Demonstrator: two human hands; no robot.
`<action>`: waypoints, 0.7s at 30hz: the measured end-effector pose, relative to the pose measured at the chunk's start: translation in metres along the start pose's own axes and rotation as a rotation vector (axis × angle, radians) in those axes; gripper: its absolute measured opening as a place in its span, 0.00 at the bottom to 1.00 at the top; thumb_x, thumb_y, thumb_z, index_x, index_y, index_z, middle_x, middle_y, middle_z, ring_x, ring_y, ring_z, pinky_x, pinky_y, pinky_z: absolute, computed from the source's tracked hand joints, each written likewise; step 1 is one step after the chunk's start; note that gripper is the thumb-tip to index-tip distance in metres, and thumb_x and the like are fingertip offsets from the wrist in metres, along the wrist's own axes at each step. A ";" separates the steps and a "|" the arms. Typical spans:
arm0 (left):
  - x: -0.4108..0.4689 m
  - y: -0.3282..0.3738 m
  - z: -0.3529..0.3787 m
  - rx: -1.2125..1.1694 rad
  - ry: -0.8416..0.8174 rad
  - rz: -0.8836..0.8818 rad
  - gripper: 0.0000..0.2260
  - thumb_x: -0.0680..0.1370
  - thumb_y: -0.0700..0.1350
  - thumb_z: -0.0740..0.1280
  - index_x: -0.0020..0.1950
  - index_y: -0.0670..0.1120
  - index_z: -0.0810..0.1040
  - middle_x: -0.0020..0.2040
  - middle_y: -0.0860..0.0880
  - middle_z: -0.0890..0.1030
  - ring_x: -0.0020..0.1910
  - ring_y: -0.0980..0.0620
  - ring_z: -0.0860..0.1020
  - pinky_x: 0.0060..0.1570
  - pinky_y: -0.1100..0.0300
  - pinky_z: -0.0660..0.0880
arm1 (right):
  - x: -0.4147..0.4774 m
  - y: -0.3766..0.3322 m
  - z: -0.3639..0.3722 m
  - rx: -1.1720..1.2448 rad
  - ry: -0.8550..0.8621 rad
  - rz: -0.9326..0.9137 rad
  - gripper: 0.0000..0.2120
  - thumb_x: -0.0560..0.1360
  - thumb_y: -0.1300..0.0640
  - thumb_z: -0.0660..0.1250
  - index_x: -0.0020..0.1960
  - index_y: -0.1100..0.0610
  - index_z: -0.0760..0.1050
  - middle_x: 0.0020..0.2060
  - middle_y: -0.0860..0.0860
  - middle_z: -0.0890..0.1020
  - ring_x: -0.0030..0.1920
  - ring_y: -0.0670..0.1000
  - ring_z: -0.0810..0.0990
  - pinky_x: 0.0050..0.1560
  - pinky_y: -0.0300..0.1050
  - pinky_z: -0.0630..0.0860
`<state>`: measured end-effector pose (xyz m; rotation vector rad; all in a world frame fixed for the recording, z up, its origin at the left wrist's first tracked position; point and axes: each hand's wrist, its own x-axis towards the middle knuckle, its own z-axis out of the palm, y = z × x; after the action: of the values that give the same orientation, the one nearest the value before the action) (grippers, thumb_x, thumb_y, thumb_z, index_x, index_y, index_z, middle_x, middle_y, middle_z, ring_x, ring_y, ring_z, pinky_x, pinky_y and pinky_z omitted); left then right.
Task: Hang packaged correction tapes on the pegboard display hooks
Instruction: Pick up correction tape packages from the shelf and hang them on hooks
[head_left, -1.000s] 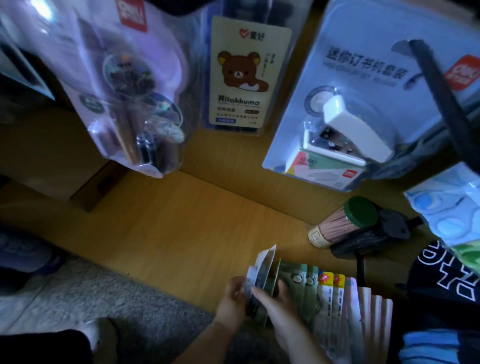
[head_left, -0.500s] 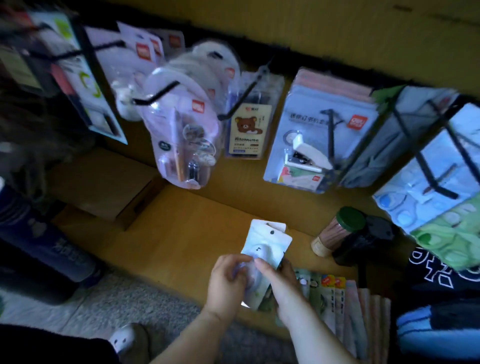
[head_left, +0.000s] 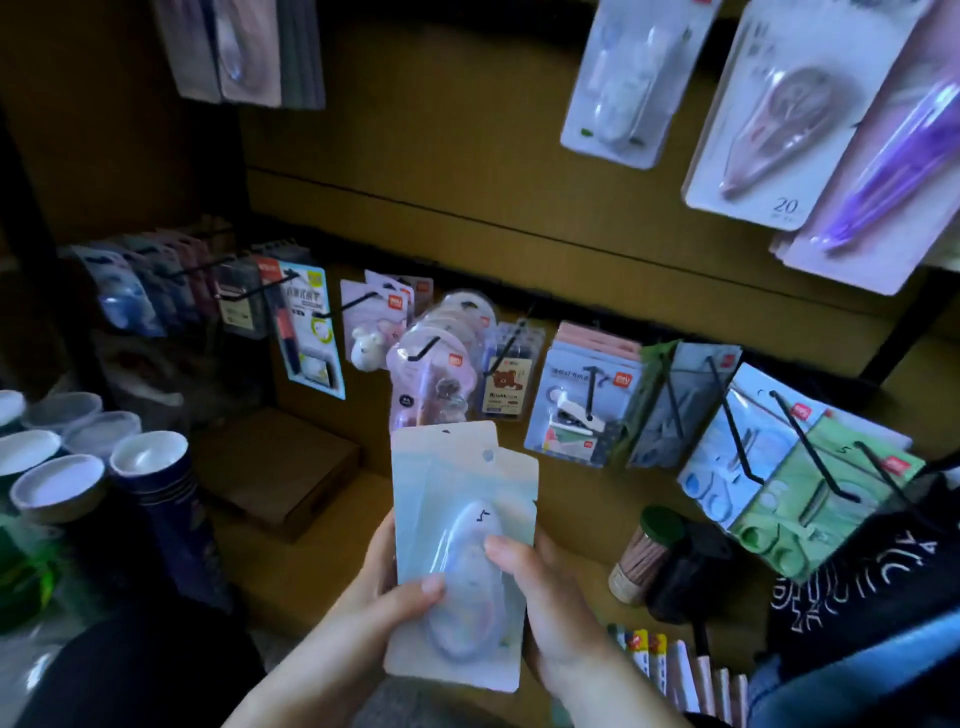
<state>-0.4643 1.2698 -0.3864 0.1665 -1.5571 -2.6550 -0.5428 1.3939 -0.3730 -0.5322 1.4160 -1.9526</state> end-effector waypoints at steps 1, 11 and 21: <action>-0.004 0.010 0.004 -0.035 -0.007 0.042 0.47 0.43 0.53 0.82 0.61 0.54 0.72 0.56 0.48 0.83 0.54 0.47 0.81 0.42 0.58 0.80 | 0.001 -0.011 0.008 -0.010 -0.023 -0.024 0.24 0.56 0.50 0.67 0.51 0.57 0.77 0.40 0.51 0.85 0.41 0.49 0.83 0.40 0.40 0.79; 0.003 0.095 0.044 -0.065 0.165 0.341 0.32 0.49 0.43 0.80 0.52 0.45 0.77 0.38 0.46 0.86 0.36 0.49 0.84 0.28 0.61 0.78 | 0.012 -0.116 0.056 -0.310 0.055 -0.200 0.18 0.63 0.47 0.67 0.50 0.53 0.78 0.40 0.47 0.85 0.40 0.44 0.84 0.36 0.35 0.77; 0.042 0.181 0.079 -0.023 0.196 0.548 0.22 0.69 0.45 0.68 0.62 0.47 0.71 0.60 0.41 0.77 0.60 0.40 0.75 0.64 0.39 0.68 | 0.035 -0.208 0.088 -0.396 0.173 -0.502 0.13 0.67 0.46 0.70 0.47 0.52 0.74 0.40 0.45 0.82 0.33 0.35 0.80 0.32 0.29 0.75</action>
<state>-0.5163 1.2453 -0.1926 -0.0047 -1.2826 -2.1584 -0.5660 1.3504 -0.1493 -0.9984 1.9417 -2.1391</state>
